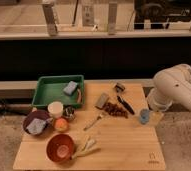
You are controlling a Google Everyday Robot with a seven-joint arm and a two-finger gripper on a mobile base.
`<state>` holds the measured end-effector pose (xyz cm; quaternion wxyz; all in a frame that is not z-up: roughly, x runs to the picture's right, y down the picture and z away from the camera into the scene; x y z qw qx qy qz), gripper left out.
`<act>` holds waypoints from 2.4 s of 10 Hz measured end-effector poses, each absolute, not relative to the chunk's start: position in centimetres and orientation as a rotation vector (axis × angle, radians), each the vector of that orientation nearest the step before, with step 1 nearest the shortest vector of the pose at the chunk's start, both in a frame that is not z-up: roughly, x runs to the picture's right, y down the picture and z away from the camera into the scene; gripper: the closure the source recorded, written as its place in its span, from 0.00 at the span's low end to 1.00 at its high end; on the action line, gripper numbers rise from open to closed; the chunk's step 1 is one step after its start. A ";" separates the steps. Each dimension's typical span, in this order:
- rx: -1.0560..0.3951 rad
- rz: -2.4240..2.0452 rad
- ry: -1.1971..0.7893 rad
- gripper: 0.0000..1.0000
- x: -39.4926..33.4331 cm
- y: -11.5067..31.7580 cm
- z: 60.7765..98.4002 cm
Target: Wipe red bowl with eraser
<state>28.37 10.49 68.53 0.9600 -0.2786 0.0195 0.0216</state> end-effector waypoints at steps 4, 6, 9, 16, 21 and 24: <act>-0.564 0.044 0.040 0.20 28.4 10.5 68.5; -0.564 0.044 0.040 0.20 28.4 10.5 68.5; -0.564 0.044 0.040 0.20 28.4 10.5 68.5; -0.557 0.013 0.030 0.20 27.1 10.2 69.0; -0.538 -0.096 -0.006 0.20 21.9 9.4 70.6; -0.535 -0.143 -0.035 0.20 20.2 9.3 72.0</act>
